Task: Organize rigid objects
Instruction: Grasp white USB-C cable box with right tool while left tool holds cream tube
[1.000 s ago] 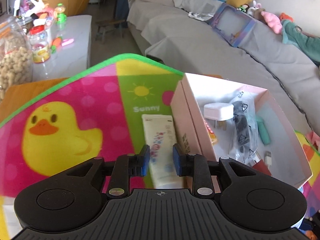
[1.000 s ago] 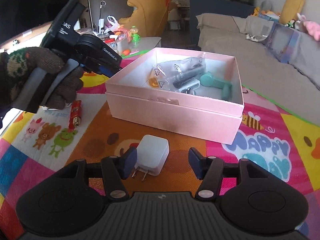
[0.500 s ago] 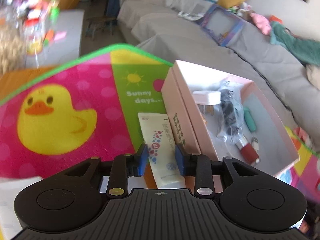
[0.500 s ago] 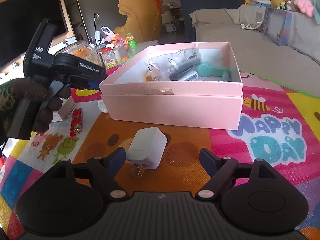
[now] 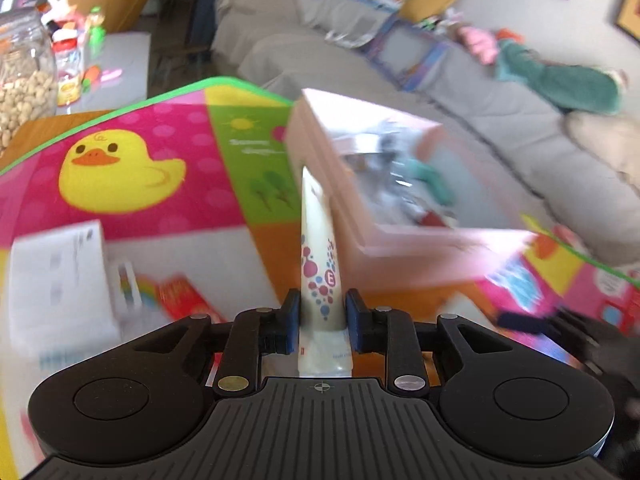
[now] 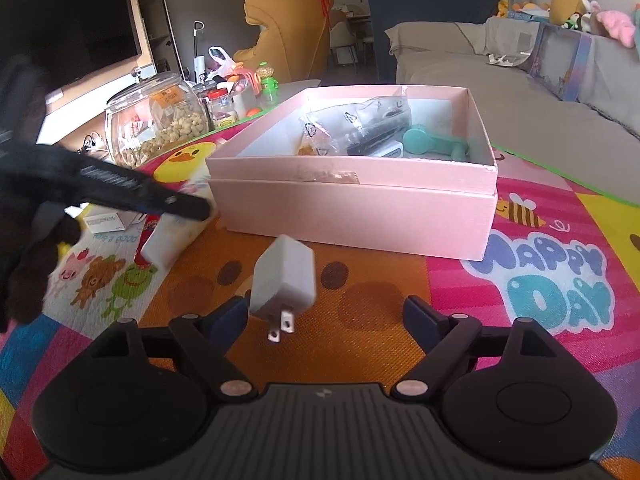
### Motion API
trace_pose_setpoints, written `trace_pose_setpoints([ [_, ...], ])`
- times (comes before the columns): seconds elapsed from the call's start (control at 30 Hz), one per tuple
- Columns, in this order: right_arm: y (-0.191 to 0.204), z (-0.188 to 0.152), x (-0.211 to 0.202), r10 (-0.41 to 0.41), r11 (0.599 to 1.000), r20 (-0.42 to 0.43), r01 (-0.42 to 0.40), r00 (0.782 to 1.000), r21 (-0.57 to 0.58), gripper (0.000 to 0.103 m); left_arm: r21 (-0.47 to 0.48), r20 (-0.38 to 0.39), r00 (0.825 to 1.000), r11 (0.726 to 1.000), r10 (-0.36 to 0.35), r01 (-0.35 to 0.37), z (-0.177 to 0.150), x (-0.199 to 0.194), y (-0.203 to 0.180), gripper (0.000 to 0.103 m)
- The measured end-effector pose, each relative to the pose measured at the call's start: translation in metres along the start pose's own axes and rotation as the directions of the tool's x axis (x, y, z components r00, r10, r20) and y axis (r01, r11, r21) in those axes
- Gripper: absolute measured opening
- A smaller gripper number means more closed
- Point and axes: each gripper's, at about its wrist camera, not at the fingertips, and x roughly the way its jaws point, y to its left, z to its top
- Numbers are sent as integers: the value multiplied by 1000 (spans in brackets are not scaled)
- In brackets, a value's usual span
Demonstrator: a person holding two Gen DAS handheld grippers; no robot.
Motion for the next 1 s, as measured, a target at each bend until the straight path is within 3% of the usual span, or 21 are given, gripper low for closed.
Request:
trace_pose_setpoints([
  [0.07, 3, 0, 2, 2, 1000, -13, -2, 1000, -26, 93, -2, 17, 999, 999, -32, 32, -17, -18, -3, 27],
  [0.17, 7, 3, 7, 20, 997, -51, -24, 999, -72, 102, -15, 19, 999, 1000, -27, 27, -40, -40, 0, 27],
  [0.3, 13, 5, 10, -1, 993, -99, -11, 995, -115, 103, -5, -3, 999, 999, 33, -33, -62, -62, 9, 27],
  [0.43, 25, 6, 10, -22, 980, -128, -3, 992, -197, 103, -52, -7, 991, 990, 131, -131, -74, -82, 29, 28],
  [0.47, 28, 9, 9, -30, 977, -146, -2, 989, -215, 102, -55, 0, 986, 985, 164, -164, -77, -86, 34, 30],
  [0.5, 34, 13, 6, -41, 972, -146, 6, 988, -234, 94, -51, 13, 980, 979, 197, -196, -79, -89, 39, 32],
  [0.57, 52, 19, -3, -46, 957, -82, 20, 996, -290, 87, -52, 28, 964, 964, 263, -262, -81, -91, 47, 34],
  [0.7, 91, 34, -10, 72, 930, -5, -69, 997, -361, 87, -78, 43, 961, 960, 272, -268, -84, -94, 58, 32],
  [0.8, 128, 55, 7, 148, 910, -3, -137, 989, -391, 87, -67, 57, 960, 961, 274, -270, -87, -95, 57, 33],
  [0.87, 149, 73, 25, 164, 919, 9, -149, 986, -365, 87, -75, 68, 960, 961, 271, -266, -91, -97, 58, 33],
  [1.0, 190, 110, 74, 213, 942, -91, -230, 973, -245, 87, -98, 89, 962, 963, 260, -251, -96, -100, 59, 33],
])
